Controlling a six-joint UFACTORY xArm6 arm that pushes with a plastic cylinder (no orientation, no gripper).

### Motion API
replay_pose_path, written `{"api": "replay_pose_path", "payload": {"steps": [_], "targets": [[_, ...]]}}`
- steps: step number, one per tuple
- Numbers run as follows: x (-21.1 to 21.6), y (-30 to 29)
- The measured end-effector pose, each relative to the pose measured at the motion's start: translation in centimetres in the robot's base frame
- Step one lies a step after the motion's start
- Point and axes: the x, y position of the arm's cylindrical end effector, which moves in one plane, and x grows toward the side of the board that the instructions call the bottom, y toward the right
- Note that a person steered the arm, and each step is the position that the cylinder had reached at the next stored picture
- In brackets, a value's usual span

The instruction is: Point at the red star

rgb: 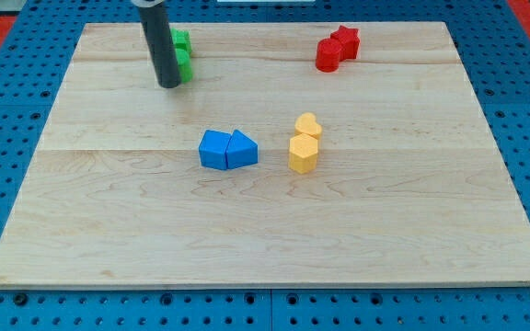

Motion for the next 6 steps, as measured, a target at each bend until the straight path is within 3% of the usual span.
{"api": "replay_pose_path", "payload": {"steps": [1,2,3,4,6], "targets": [[-2.4,0.8],[0.5,5.5],[4.1,14.9],[4.1,25.2],[-4.1,29.9]]}}
